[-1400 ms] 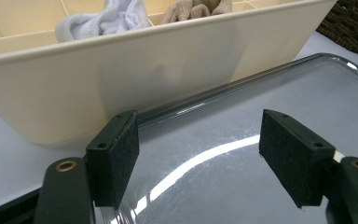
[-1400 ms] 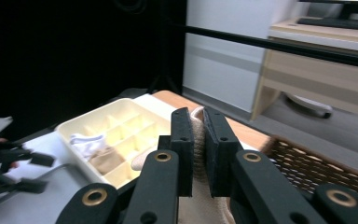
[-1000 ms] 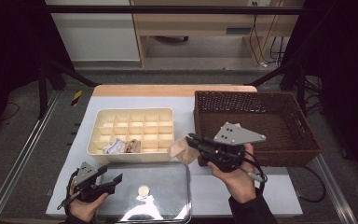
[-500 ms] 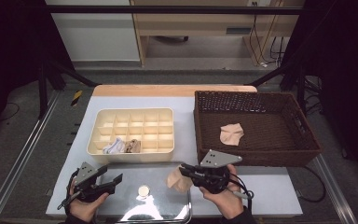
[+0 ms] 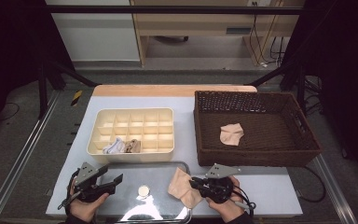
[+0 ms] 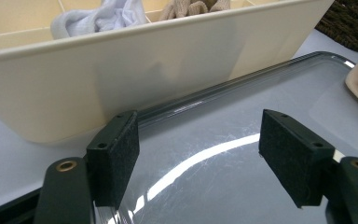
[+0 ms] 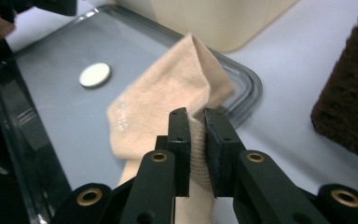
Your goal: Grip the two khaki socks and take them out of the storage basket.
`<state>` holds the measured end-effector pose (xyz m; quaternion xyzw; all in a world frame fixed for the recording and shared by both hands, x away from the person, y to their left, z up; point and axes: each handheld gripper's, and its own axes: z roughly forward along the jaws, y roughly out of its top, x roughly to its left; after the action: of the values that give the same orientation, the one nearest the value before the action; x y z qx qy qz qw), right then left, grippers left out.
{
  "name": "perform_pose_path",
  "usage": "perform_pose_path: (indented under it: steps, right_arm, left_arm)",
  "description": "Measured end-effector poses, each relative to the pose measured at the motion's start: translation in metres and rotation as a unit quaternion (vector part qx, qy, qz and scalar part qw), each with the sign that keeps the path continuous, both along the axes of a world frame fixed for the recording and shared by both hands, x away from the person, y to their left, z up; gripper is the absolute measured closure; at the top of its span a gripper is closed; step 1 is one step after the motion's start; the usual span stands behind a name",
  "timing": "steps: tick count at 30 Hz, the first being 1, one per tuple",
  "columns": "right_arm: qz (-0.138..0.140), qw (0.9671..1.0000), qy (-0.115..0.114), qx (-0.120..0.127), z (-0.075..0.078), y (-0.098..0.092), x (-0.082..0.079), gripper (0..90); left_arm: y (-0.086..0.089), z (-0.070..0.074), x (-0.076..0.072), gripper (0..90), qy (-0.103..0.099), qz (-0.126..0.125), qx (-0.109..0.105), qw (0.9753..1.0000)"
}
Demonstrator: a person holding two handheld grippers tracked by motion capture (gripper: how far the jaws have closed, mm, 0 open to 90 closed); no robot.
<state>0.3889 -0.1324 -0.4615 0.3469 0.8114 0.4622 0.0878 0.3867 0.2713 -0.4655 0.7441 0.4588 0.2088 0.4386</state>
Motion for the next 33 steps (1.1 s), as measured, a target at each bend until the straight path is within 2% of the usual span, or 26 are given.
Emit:
perform_pose_path:
  steps: [6,11,16,25,33]
  right_arm:
    - [-0.011,0.9995,-0.008,-0.030,-0.010,0.001,0.000,76.0]
    - [-0.019,0.9988,-0.010,-0.043,-0.013,0.001,0.001,69.4]
    - [-0.030,0.9991,-0.023,-0.021,-0.004,-0.004,-0.001,65.1]
    - [-0.048,0.9976,-0.049,0.004,0.016,-0.012,0.000,64.3]
    - [-0.064,0.9943,-0.080,0.029,0.046,-0.018,0.005,63.0]
  left_arm:
    - [0.000,0.000,0.000,28.6,0.000,-0.002,0.001,1.0000]
    - [0.000,0.000,0.000,28.6,0.000,-0.002,0.002,1.0000]
    - [-0.001,-0.001,0.000,28.6,0.001,-0.002,0.003,1.0000]
    - [-0.001,-0.001,0.000,28.6,0.002,-0.003,0.005,1.0000]
    - [-0.001,-0.001,0.001,28.5,0.004,-0.003,0.007,1.0000]
